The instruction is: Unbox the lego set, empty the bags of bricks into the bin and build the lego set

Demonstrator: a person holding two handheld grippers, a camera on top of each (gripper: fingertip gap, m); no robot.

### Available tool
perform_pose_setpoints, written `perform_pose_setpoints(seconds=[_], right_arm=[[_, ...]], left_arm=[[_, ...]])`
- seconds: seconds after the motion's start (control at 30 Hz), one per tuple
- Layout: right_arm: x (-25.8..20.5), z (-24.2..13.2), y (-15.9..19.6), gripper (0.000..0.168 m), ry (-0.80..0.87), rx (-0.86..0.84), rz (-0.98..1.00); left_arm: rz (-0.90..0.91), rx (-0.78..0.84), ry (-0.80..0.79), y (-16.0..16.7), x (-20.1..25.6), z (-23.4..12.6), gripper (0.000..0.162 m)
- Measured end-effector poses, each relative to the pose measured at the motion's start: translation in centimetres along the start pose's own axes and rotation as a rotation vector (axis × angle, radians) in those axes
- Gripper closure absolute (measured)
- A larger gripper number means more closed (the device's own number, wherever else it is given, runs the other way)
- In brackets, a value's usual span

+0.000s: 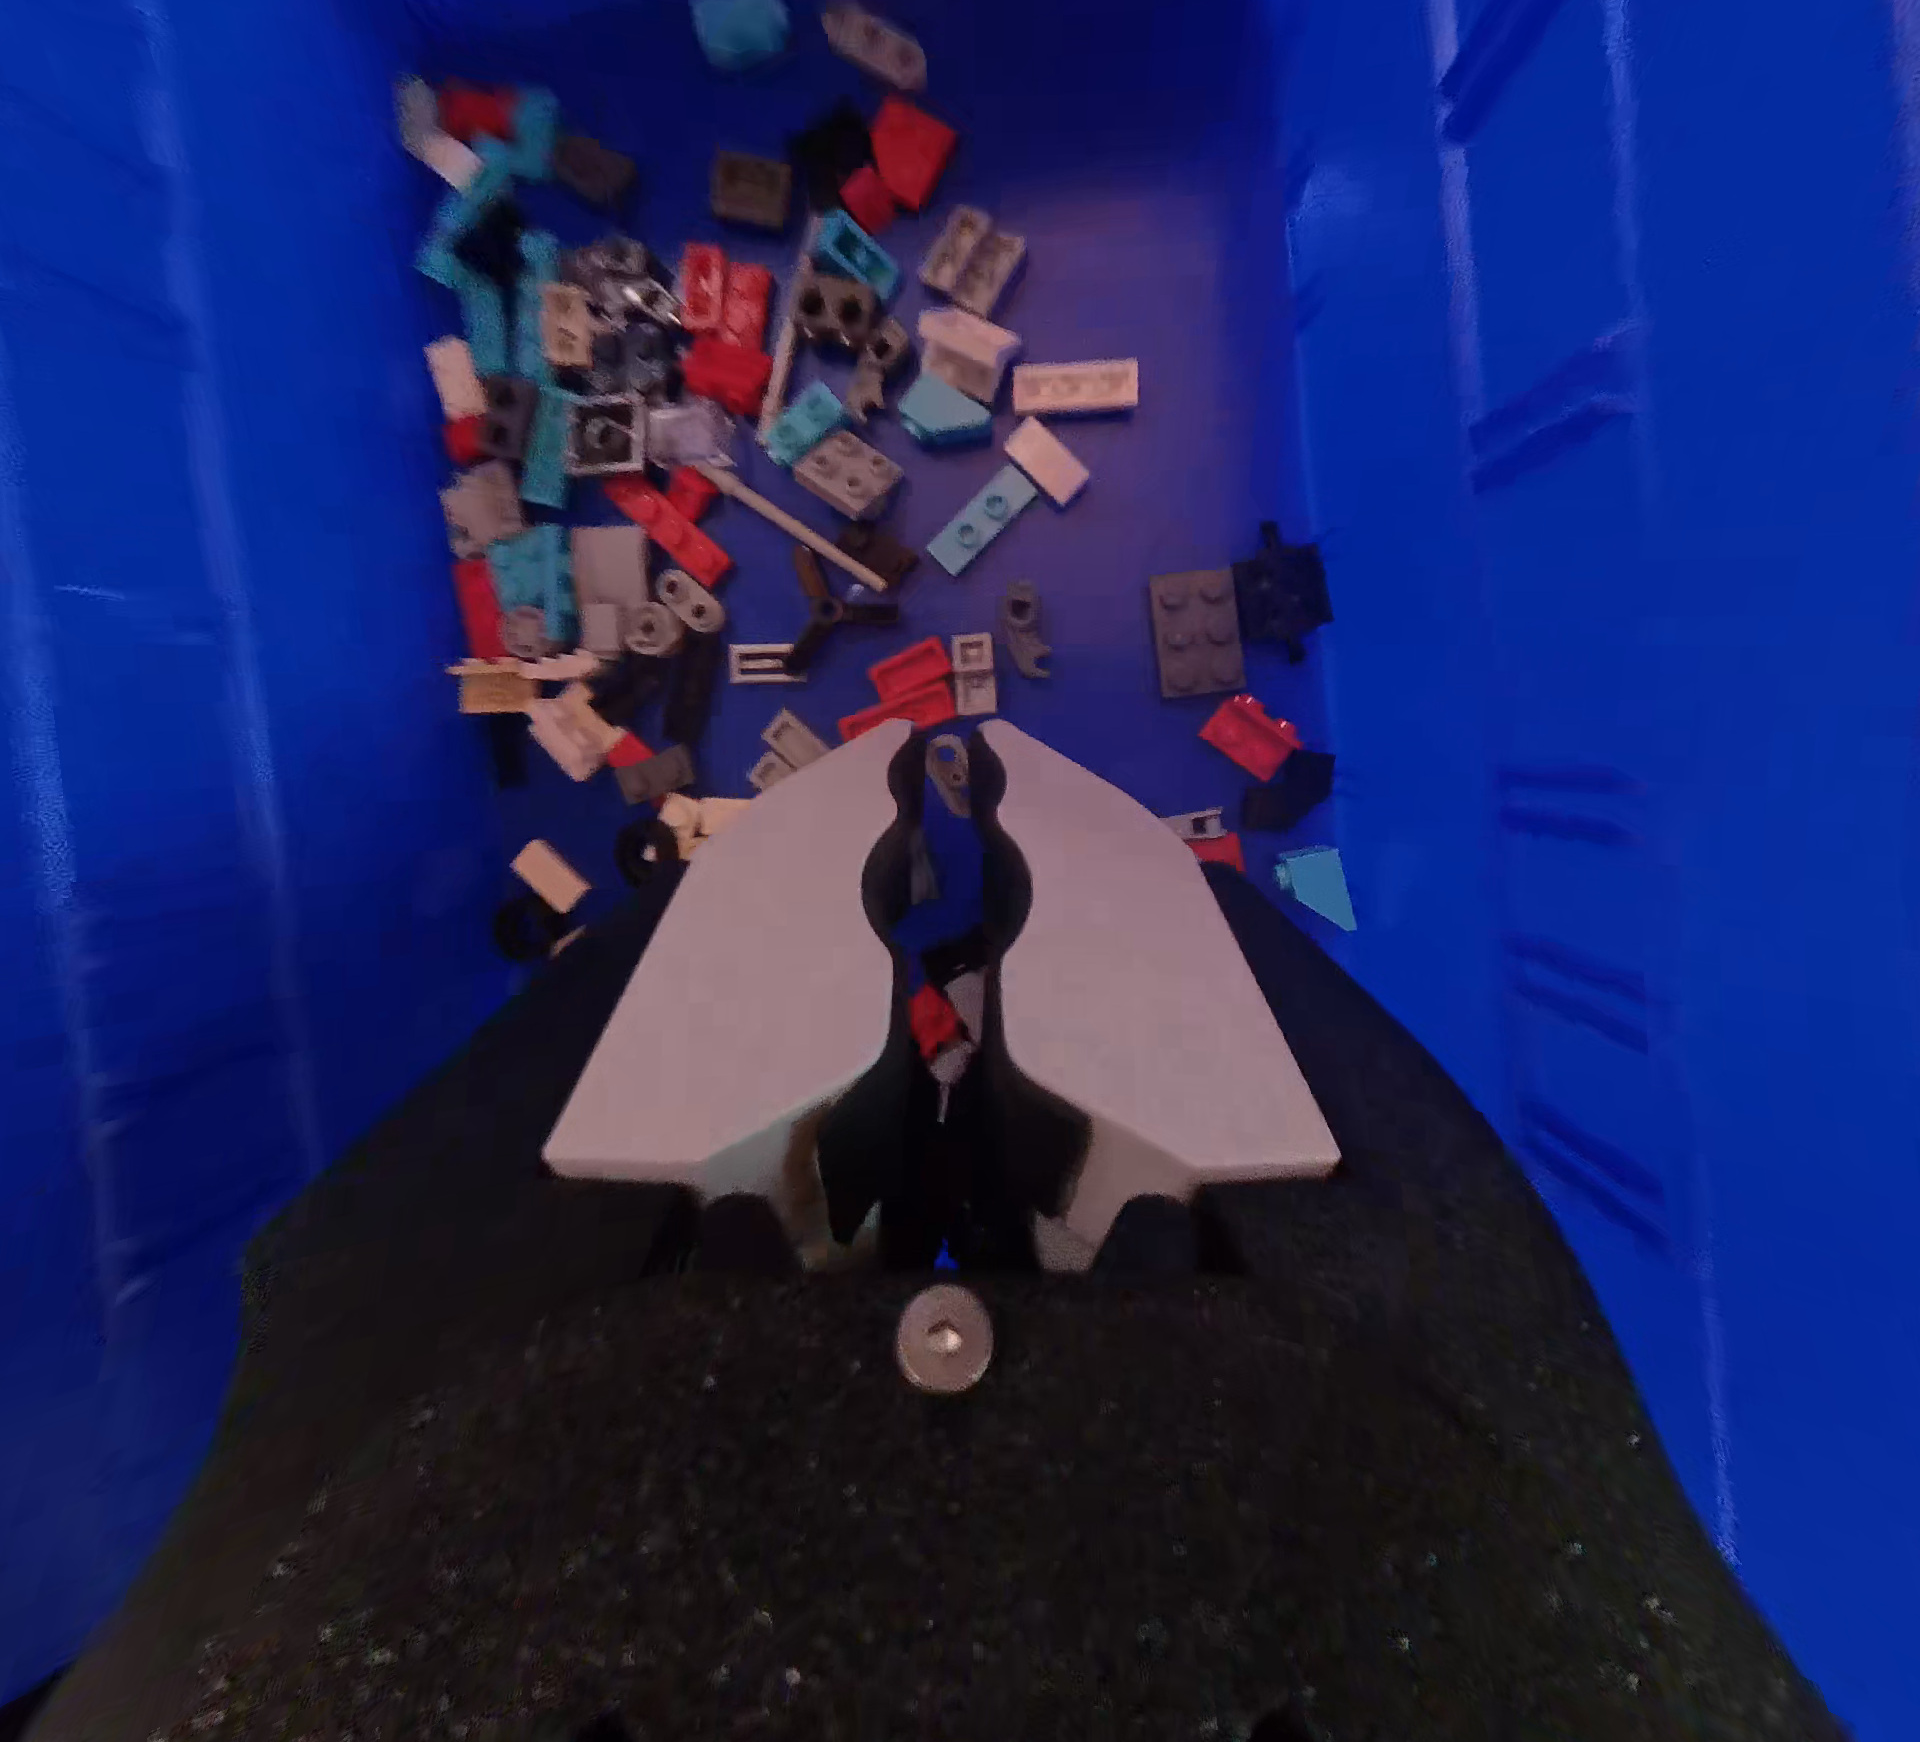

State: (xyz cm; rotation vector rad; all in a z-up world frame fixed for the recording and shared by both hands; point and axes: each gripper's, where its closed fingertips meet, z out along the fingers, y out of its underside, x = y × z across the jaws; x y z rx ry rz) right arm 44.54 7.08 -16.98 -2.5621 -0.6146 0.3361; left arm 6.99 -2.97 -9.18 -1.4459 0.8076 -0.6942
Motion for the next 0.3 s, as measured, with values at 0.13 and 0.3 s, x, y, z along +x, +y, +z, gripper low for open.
perform_pose_setpoints(seconds=[0.13, 0.3], right_arm=[[-3.6, -4.0, -3.8, 0.161, -0.211, 0.311, -0.015], [-12.8, -12.2, -8.7, 0.161, -0.770, 0.741, 0.033]], left_arm=[[0.020, 0.011, -0.002, -0.5, 0.3, 0.0, 0.122], [0.056, 0.012, -0.024, -1.1, 0.7, 0.4, 0.122]])
